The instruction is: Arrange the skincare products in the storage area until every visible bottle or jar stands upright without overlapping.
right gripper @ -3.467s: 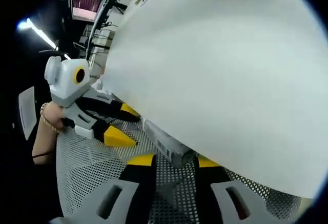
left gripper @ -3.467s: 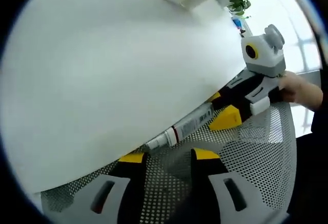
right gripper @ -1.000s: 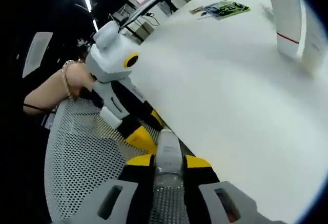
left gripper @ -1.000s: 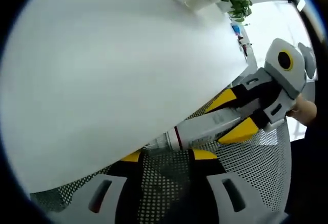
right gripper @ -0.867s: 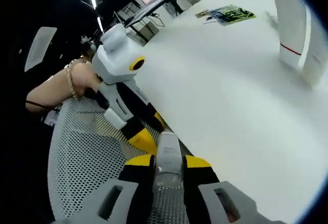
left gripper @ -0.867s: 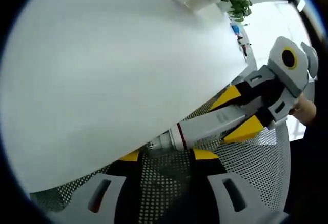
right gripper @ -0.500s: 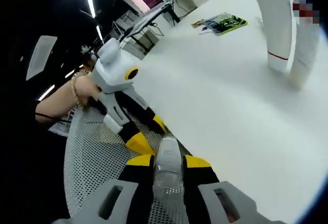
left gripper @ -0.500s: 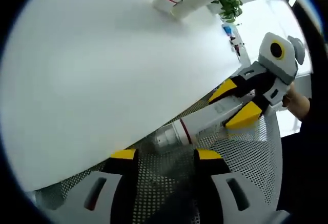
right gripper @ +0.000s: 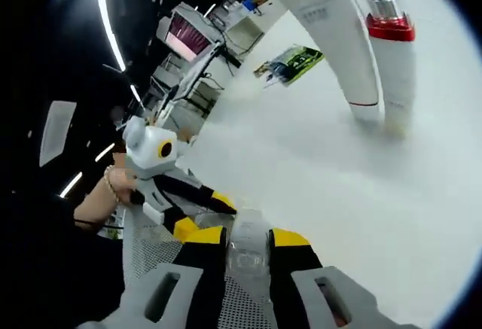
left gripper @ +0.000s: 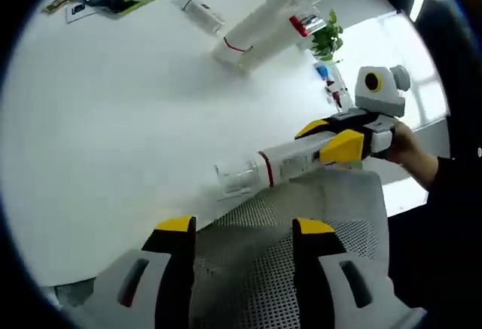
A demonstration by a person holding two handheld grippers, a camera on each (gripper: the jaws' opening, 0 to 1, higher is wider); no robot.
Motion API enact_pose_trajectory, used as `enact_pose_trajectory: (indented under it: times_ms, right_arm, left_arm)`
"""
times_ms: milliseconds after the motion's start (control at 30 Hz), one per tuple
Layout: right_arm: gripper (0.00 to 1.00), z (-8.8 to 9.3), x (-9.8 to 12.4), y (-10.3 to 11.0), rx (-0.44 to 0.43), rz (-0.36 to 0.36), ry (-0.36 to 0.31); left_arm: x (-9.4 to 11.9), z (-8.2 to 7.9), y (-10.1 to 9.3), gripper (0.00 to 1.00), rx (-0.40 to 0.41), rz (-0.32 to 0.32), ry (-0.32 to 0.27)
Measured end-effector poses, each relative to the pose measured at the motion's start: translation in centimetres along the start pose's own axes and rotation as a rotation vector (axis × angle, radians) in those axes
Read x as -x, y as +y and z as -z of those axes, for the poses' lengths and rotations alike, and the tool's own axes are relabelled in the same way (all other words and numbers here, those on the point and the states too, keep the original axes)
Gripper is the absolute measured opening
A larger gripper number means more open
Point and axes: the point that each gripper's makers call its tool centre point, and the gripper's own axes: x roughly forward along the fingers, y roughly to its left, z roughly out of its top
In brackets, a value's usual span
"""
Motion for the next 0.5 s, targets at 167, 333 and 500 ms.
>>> enact_pose_trajectory:
  times_ms: [167, 333, 500]
  right_arm:
    - [0.12, -2.8, 0.5, 2.2, -0.1, -0.11, -0.133]
    - [0.12, -5.2, 1.5, 4.6, -0.248, -0.245, -0.269]
    - [0.12, -6.4, 2.5, 6.3, -0.317, -0.338, -0.353]
  left_arm:
    - [0.6, -5.0, -4.8, 0.47, 0.168, 0.256, -0.286]
    - [3.1, -8.4, -6.8, 0.48, 0.173, 0.398, -0.508]
    - [5.1, -10.6, -7.9, 0.48, 0.154, 0.446, -0.64]
